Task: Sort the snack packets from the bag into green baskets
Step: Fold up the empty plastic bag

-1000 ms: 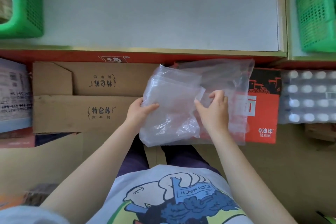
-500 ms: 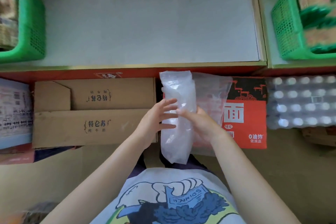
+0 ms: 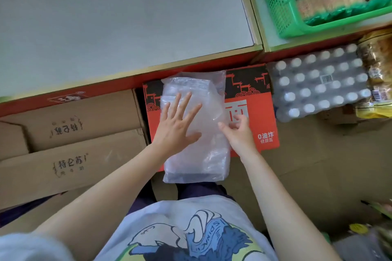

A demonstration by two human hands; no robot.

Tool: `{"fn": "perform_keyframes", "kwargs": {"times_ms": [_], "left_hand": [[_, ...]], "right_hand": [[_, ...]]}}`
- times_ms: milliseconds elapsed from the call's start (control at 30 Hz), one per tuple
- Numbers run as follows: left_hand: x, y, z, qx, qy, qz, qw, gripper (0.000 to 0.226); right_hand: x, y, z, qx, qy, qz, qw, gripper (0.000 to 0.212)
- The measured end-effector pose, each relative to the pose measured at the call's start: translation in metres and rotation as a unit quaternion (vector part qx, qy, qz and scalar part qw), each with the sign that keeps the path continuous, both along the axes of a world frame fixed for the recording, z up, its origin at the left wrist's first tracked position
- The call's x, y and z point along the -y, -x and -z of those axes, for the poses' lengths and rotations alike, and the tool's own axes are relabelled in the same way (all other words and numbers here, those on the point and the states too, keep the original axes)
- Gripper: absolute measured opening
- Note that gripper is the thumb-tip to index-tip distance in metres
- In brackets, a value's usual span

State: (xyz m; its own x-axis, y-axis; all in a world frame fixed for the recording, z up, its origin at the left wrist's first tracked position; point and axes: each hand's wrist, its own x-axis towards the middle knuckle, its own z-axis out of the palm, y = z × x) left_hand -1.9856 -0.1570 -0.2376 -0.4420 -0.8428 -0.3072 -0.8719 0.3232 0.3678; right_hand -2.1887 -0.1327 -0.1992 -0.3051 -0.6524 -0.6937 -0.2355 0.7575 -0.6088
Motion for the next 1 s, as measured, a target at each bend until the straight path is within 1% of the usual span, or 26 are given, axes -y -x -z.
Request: {"fn": "perform_keyframes", "kwargs": {"times_ms": [33,67,100,133,167,200,267,300,433,600,700,767,867,900,933,1000], "left_hand": [[0.002,0.003,0.003,0.019,-0.009,0.007,1.0,0.086],[0.002,0.006,0.007,0.032,-0.016,0.014,0.999,0.087],[0.003,0.009,0.01,0.034,-0.019,0.018,0.999,0.087],[0.004,0.01,0.015,0.028,-0.018,0.021,0.999,0.086],[0.005,0.011,0.019,0.021,-0.013,0.024,0.999,0.086],[0.005,0.011,0.025,0.019,-0.006,0.029,0.999,0.086],[0.004,0.009,0.037,0.03,0.005,0.036,0.999,0.085],[0.003,0.007,0.042,0.035,0.009,0.033,0.999,0.085],[0.003,-0.007,0.064,0.051,0.032,0.023,0.998,0.081],[0.004,-0.008,0.079,0.043,0.057,0.018,0.997,0.077],[0.006,-0.009,0.085,0.047,0.06,0.013,0.997,0.075],[0.007,-0.008,0.087,0.049,0.047,0.007,0.998,0.075],[0.005,-0.006,0.085,0.056,0.032,0.003,0.998,0.075],[0.006,-0.006,0.084,0.061,0.029,0.005,0.998,0.074],[0.008,-0.007,0.083,0.065,0.023,0.009,0.998,0.074],[0.011,-0.009,0.079,0.075,0.01,0.018,0.997,0.073]], "right_hand": [[-0.002,0.001,-0.002,-0.078,0.065,-0.025,0.995,0.057],[-0.004,-0.001,-0.004,-0.151,0.15,-0.064,0.975,0.051],[-0.005,-0.006,-0.007,-0.197,0.232,-0.107,0.946,0.042],[-0.004,-0.012,-0.007,-0.211,0.288,-0.148,0.922,0.037],[-0.003,-0.018,-0.003,-0.203,0.317,-0.186,0.908,0.037],[0.0,-0.024,0.002,-0.186,0.32,-0.215,0.904,0.04],[0.007,-0.031,0.022,-0.164,0.287,-0.268,0.905,0.049],[0.012,-0.032,0.033,-0.167,0.268,-0.29,0.903,0.054],[0.028,-0.027,0.081,-0.23,0.218,-0.35,0.881,0.063],[0.027,-0.024,0.118,-0.326,0.202,-0.402,0.832,0.063],[0.028,-0.021,0.125,-0.347,0.205,-0.41,0.818,0.063],[0.031,-0.022,0.125,-0.351,0.205,-0.408,0.818,0.063],[0.027,-0.026,0.11,-0.318,0.225,-0.363,0.846,0.063],[0.02,-0.024,0.104,-0.31,0.237,-0.361,0.847,0.064],[0.011,-0.018,0.102,-0.308,0.237,-0.381,0.839,0.066],[-0.01,-0.002,0.104,-0.315,0.195,-0.441,0.818,0.074]]}}
